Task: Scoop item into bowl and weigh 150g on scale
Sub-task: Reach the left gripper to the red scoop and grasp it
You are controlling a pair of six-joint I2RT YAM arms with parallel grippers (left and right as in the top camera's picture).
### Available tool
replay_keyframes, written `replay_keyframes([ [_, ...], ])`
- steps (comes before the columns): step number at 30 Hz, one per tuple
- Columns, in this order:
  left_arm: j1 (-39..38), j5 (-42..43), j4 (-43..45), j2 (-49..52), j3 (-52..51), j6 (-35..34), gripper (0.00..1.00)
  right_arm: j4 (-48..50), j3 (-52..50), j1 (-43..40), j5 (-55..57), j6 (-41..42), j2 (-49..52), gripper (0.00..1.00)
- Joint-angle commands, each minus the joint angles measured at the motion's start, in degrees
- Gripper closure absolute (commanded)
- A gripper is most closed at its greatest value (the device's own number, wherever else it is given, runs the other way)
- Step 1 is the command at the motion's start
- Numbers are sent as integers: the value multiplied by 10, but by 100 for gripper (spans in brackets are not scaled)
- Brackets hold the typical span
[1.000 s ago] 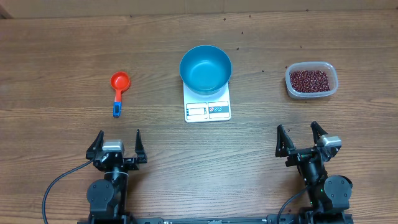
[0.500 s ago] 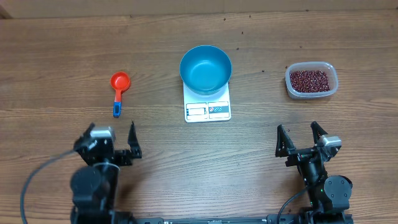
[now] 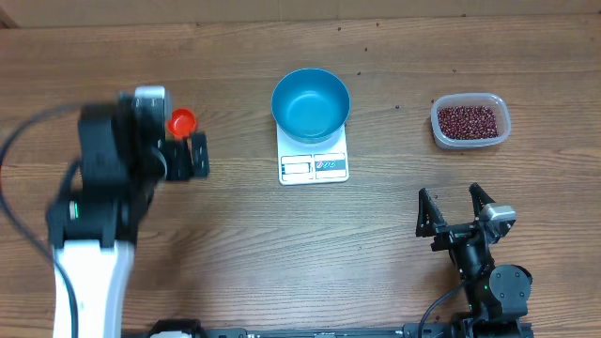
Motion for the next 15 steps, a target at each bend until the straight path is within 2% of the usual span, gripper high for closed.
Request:
replay_keyframes([
  [1,-4,18,-28,92,89,48,1,2,-6,3,5,3,-6,0],
  [6,-4,19,-7,201,113,67,0,2,-6,3,5,3,-6,0],
  [9,0,16,9,256,113,105,1,2,-6,3,5,3,-6,0],
  [15,42,8,84,344,113,78,3,2,-6,3,5,3,-6,0],
])
